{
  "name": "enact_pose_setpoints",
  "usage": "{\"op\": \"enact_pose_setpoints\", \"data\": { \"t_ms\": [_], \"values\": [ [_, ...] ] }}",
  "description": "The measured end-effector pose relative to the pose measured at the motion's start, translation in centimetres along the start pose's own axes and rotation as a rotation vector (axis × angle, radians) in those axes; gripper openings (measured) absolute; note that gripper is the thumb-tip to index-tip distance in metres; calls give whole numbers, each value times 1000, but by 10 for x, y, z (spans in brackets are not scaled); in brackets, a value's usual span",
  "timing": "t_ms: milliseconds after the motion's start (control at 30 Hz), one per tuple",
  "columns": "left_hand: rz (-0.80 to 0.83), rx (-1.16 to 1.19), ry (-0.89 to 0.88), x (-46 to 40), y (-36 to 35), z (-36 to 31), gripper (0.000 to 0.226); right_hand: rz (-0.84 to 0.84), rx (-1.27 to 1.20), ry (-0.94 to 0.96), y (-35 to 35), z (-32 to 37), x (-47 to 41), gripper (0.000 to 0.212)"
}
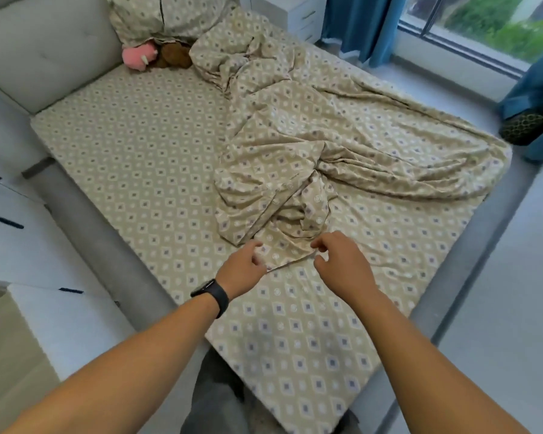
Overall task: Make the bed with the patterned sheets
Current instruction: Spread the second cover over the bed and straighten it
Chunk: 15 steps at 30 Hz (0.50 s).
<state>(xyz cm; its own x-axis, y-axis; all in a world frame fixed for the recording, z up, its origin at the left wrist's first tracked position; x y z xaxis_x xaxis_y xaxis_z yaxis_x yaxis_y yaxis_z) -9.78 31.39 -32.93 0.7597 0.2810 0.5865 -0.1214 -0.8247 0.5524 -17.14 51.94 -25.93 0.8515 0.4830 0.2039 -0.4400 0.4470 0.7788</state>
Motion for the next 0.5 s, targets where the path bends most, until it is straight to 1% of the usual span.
{"op": "enact_pose_setpoints", "data": {
  "t_ms": [67, 100, 133, 167, 200, 233, 300, 367, 400, 467, 500],
  "values": [
    [73, -41, 43, -74, -3, 24, 61, -13, 25, -80, -33, -11, -39, 23],
    [101, -72, 62, -96, -7, 29, 66, -24, 38, -110, -39, -14, -46, 23],
    [132, -154, 70, -142, -11, 40, 71, -51, 34, -160, -61, -23, -69, 23],
    [125, -247, 51, -173, -14, 43, 75, -63, 23, -196, -73, -27, -80, 23],
    [76, -370, 22, -198, -13, 42, 77, -66, 9, -220, -85, -29, -85, 23],
    [2, -481, -50, -245, -16, 40, 78, -73, 6, -248, -107, -38, -104, 23],
    [-108, -645, -185, -301, -19, 22, 85, -64, -19, -300, -136, -49, -121, 22],
    [-92, -664, -256, -358, -42, 13, 93, -47, -25, -361, -177, -64, -132, 21],
    [-81, -627, -229, -372, -49, 10, 95, -35, -29, -379, -183, -66, -130, 20],
    [62, -470, -116, -393, -63, 10, 94, -54, -15, -425, -193, -73, -130, 18],
    [179, -411, -89, -393, -73, 11, 85, -56, -5, -441, -195, -74, -127, 18]
  ]
}}
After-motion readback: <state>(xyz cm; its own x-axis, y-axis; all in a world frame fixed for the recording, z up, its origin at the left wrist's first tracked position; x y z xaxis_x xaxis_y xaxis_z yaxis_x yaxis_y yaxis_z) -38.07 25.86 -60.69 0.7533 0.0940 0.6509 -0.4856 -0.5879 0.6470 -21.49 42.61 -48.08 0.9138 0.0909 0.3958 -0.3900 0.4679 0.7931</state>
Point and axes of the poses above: each hand's wrist, its own x-axis away from the middle knuckle, its own y-axis out of the back of the hand, z = x × y, the point moved 7 cm from there along -x, towards the middle knuckle, and after that the axes turned 7 degrees about y, right-handed, at the moved point
